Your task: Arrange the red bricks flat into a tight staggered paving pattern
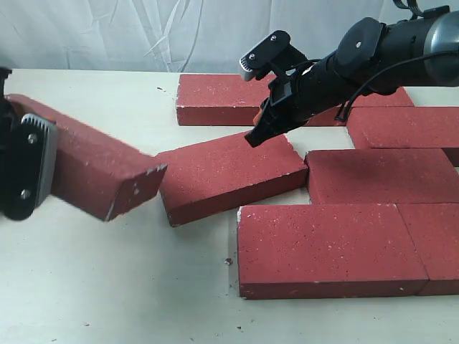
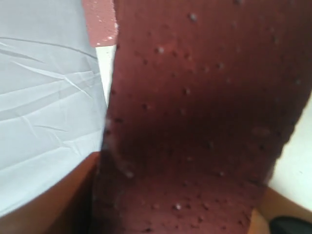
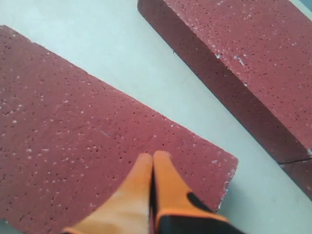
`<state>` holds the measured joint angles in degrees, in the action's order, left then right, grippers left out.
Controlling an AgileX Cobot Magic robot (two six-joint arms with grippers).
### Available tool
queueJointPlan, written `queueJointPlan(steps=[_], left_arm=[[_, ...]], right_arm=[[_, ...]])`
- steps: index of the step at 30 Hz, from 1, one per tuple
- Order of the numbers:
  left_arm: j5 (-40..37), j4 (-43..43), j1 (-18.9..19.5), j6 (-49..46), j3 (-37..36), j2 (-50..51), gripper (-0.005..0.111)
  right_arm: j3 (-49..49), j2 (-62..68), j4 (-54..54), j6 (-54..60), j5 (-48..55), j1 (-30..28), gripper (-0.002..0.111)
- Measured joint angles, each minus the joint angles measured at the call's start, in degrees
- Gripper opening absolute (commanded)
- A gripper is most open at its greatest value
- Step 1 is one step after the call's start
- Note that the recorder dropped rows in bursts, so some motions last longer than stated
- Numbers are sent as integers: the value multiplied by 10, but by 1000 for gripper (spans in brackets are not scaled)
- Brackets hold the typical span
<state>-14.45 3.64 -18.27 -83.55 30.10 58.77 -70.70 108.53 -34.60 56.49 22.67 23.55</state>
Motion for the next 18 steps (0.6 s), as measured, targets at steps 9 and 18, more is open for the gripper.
queueJointPlan(steps=[9,18], left_arm=[[15,-11,0,0,-56,-35,4],[-6,-20,0,0,-56,4,38]], right_arm=[[0,0,-3,0,0,0,-1],[0,17,-4,0,-1,0,-1]])
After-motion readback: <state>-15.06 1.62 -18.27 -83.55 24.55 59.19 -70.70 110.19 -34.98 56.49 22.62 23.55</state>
